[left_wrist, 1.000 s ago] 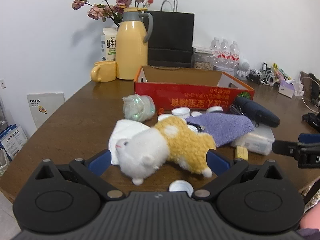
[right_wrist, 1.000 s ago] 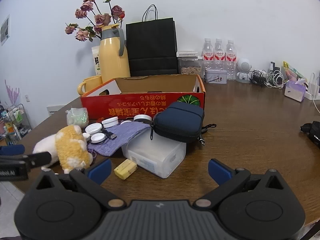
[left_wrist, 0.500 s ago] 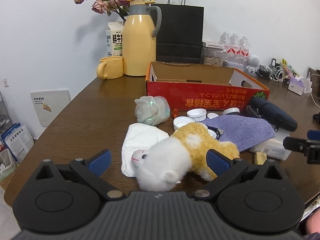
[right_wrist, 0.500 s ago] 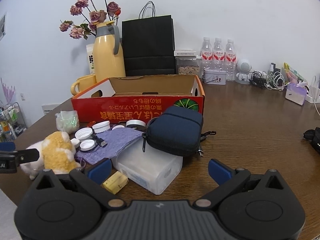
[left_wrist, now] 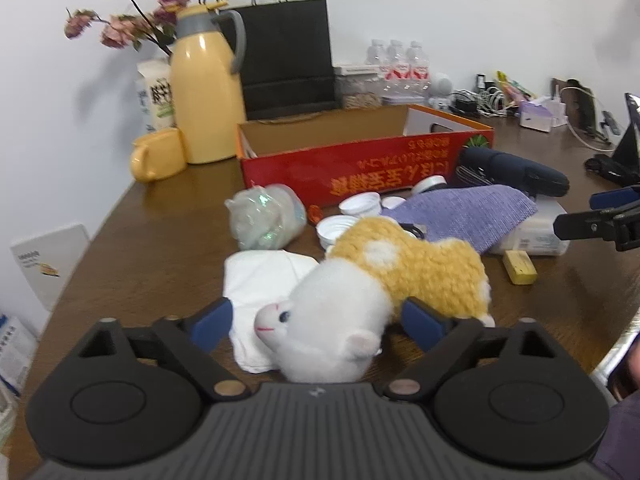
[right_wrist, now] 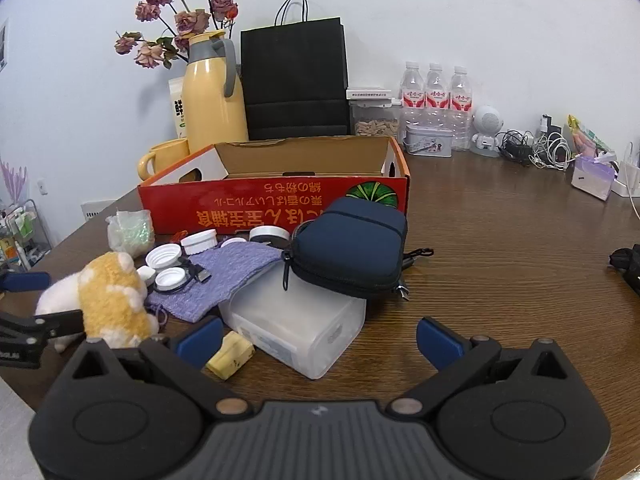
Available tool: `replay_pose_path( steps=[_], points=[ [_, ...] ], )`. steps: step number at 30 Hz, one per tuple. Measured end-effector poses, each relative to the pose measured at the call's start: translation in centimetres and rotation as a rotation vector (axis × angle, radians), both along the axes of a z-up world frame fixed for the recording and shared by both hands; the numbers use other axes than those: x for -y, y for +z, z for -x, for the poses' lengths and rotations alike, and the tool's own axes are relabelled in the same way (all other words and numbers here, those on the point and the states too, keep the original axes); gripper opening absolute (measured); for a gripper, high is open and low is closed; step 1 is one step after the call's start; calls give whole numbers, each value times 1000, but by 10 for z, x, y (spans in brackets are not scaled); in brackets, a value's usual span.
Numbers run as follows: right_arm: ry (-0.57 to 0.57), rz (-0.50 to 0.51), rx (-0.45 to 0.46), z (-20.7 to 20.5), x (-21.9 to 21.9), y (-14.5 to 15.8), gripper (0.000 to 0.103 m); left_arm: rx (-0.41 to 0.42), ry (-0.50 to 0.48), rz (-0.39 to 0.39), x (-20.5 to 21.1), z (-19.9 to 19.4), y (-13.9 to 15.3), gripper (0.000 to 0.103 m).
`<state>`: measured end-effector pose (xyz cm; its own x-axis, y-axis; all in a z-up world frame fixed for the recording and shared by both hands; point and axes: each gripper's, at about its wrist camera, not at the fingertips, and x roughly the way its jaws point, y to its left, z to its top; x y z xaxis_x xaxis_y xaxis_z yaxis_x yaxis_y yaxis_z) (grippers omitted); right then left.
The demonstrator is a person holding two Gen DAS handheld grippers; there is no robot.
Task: Organize objects
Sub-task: 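Grasp the white-and-yellow plush toy with the left tool while the right tool grasps the navy pouch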
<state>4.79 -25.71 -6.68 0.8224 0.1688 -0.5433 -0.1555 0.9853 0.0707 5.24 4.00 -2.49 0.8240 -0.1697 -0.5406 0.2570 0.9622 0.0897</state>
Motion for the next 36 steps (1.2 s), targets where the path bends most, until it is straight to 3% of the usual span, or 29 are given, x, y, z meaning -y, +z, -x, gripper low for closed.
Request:
replay_pose_path(
  steps=[1,2,7,20,28,36],
  points=[
    [0,1,0,0,0,0,103,-9,-7,9,-1,-2,-2,73],
    [-1,1,-1,0,0,0,103,-16,-15,19,-2,-3,-3,69],
    [-2,2,2,-1,0,0,103,2,-22,51,-6,1,-4,61],
    [-23,31,56,-23,-1,8,103,156,105,122,5,15,22,59],
    [-85,-4,-22,-82,0,15,103,160,192,129,16,-2,36,60],
    [-84,-101,-168,-117,13,8,79,167,207,139,18,-11,45,60]
  ],
)
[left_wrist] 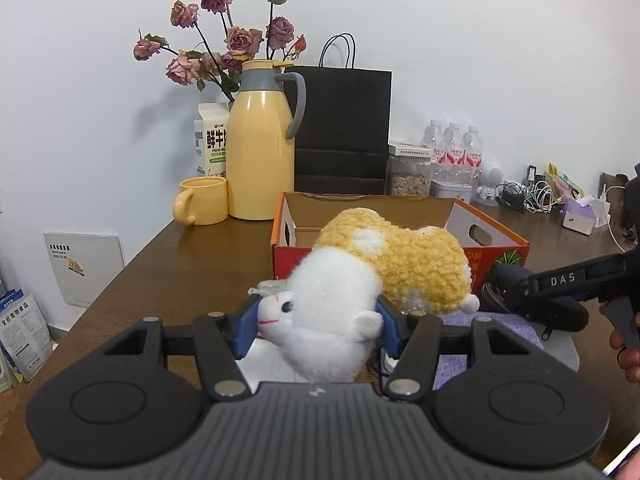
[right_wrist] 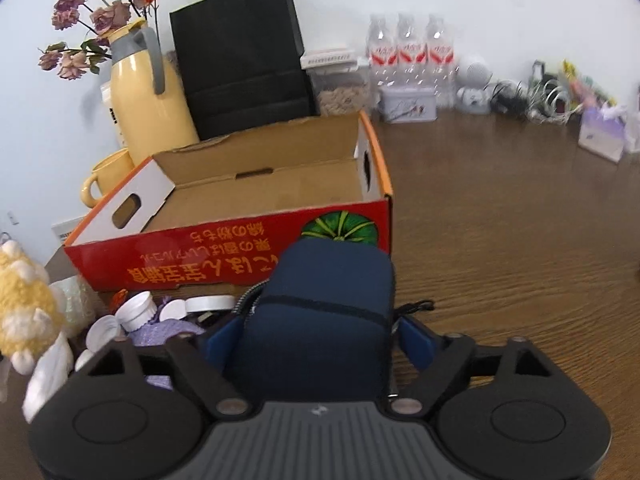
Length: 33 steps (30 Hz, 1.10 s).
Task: Organize objects
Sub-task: 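Carry the plush with the left tool into the cardboard box while the right tool drops the navy pouch in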
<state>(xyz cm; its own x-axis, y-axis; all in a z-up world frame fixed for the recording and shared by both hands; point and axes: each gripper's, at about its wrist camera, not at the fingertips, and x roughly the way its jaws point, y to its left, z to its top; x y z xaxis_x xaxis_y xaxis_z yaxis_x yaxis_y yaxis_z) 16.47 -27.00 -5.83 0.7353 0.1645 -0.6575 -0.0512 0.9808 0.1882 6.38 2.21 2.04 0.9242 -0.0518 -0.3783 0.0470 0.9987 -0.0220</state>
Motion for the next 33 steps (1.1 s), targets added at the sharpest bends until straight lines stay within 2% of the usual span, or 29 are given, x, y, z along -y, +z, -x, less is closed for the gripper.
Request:
replay_pose_path(
  steps=[5,7,9,18,22,26,33],
  points=[
    [13,15,-6,0,-2,1,74,4,-5,0,3,-4,3,60],
    [26,30,3,2,-2,2,67,4,-8,-5,5,-4,3,60],
    [35,44,19,6,-1,4,65,4,-7,-9,5,-6,4,60],
    [57,31,105,23,9,24,63,10,2,-8,6,-23,19,60],
    [89,31,184,22,4,46,63,12,19,-3,11,-48,36,60],
    [114,41,241,3,-4,67,63,-19,51,20,16,-88,51,60],
    [113,71,238,-63,-23,82,63,-102,122,20,27,-166,57,60]
  ],
)
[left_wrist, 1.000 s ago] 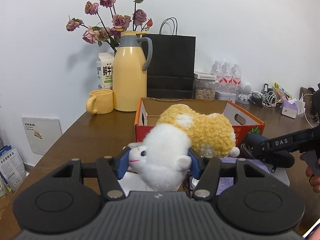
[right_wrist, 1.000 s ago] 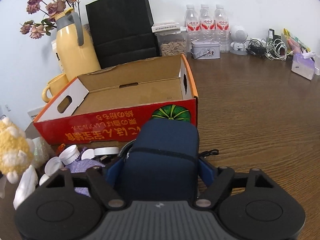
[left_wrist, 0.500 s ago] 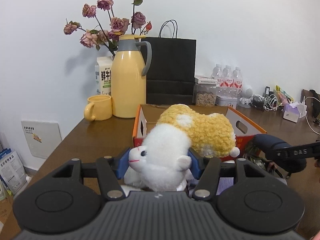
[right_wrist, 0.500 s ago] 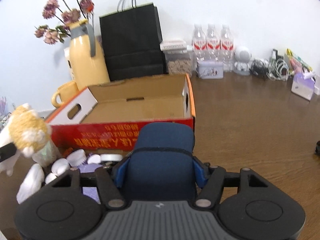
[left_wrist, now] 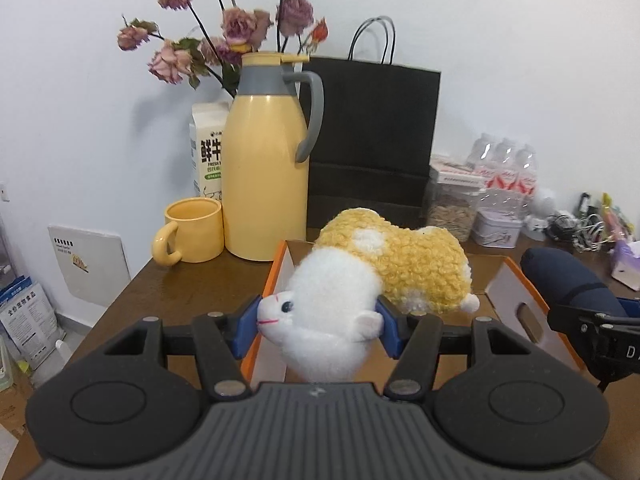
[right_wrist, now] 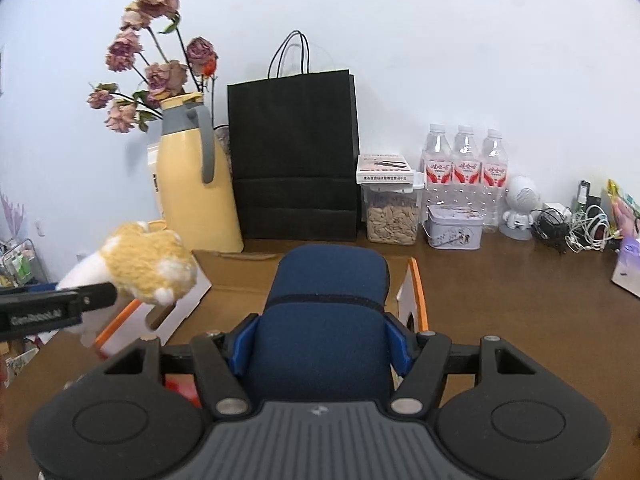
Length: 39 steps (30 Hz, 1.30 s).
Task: Organize objects
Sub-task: 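Carry the plush with the left tool into the cardboard box while the right tool drops the navy pouch in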
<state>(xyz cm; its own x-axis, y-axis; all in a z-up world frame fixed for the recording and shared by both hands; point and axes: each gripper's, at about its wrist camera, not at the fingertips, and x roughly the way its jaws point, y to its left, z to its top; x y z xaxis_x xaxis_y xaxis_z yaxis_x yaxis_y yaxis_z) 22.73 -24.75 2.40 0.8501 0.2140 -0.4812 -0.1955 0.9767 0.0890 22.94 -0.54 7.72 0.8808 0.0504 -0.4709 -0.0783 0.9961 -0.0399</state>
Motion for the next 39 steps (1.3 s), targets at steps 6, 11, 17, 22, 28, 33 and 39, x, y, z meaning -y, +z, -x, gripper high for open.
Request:
replay_pose_path(
  steps=[6,11,17,22,28,33,39],
  points=[
    [-26,31,-69,-56,-11,-21,63,-86,38,-51,15,-50,-14,60],
    [-38,56,-144,-91,-19,-49,63,-150,51,-90,24,-78,-34,60],
    [-35,80,-198,-100,-26,-74,64,-192,42,-119,29,-91,-53,62],
    [-29,85,-179,-95,-26,-77,95,-173,41,-114,28,-87,-54,95],
    [-27,86,-126,-82,-24,-67,103,-128,54,-87,22,-77,-43,103],
    [-34,91,-105,-70,-23,-60,103,-105,43,-90,22,-65,-34,103],
    [-28,93,-42,-41,-21,-42,103,-42,7,-88,20,-33,-17,103]
  ],
)
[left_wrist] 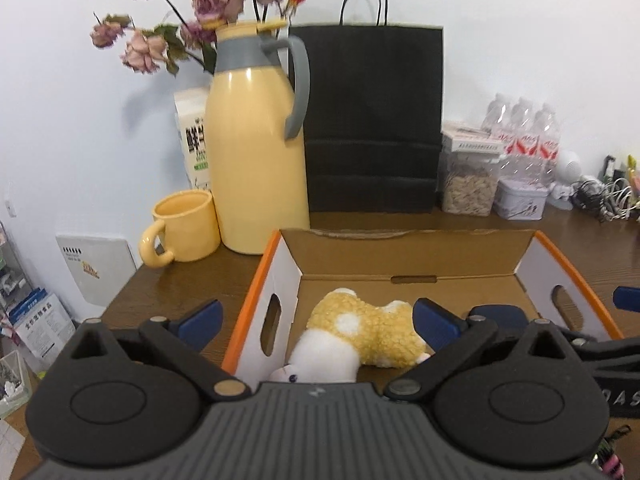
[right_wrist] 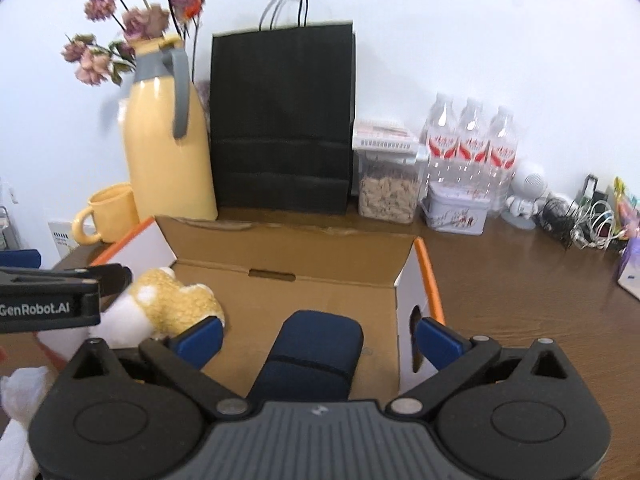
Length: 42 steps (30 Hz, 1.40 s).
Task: Organize objects
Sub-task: 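Carry the plush with the left tool into the cardboard box while the right tool drops the navy pouch in, then grasp a white bottle cap with the left tool while the right tool grasps the yellow block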
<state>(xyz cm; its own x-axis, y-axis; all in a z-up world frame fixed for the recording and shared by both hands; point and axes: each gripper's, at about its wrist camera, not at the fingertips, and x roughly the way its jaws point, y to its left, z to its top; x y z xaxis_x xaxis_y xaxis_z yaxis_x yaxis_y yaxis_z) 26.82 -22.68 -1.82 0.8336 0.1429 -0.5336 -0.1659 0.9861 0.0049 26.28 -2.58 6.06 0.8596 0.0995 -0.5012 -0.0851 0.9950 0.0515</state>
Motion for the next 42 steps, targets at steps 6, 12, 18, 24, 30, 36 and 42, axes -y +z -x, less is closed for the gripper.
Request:
replay_pose_path(
  steps=[6,12,18,24,30,36,42],
  points=[
    [9,16,76,45,10,22,103,75,-47,9,-9,42,16,103],
    [21,32,130,100,23,37,103,112,-84,15,-21,94,24,103],
    [54,84,160,154,31,33,103,105,-116,27,-36,144,13,103],
    [83,92,131,202,32,8,103,86,-151,57,-50,187,-16,103],
    [95,79,43,229,28,-31,103,53,-160,55,-57,216,-47,103],
    [106,67,-9,248,20,-56,103,6,-176,75,-57,242,-70,103],
    [135,64,-35,256,10,-65,103,-59,-256,41,-42,255,-91,102]
  ],
)
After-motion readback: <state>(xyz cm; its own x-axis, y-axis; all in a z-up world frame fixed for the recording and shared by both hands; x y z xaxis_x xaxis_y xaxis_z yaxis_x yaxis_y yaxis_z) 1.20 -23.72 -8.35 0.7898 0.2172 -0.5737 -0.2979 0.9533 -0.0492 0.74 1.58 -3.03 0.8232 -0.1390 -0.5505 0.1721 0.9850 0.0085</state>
